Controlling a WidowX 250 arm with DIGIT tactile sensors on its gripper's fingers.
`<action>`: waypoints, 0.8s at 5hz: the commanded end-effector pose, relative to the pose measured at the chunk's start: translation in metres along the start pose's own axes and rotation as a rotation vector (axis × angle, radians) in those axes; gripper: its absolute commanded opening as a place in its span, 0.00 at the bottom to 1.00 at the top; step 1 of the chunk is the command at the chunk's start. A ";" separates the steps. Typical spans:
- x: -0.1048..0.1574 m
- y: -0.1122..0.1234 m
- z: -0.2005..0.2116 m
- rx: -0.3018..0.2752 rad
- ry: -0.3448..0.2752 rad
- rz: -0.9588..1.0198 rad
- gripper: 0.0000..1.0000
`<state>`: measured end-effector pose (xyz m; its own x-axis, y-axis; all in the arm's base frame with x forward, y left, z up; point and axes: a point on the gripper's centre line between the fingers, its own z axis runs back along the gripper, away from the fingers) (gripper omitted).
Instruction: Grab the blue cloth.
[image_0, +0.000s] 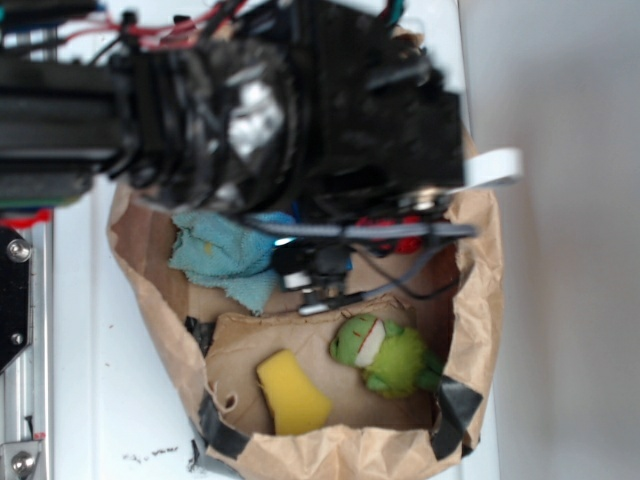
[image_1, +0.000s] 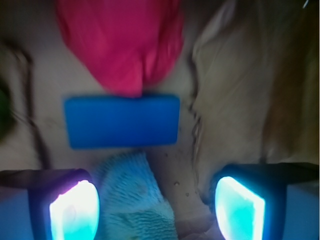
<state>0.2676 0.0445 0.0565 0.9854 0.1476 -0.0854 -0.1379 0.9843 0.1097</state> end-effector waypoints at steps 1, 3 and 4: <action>-0.019 -0.007 0.013 -0.008 -0.115 -0.081 1.00; -0.040 -0.013 0.012 -0.008 -0.074 -0.114 1.00; -0.042 -0.012 0.016 -0.029 -0.060 -0.111 1.00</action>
<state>0.2217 0.0220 0.0602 0.9940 0.0355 -0.1035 -0.0282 0.9971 0.0703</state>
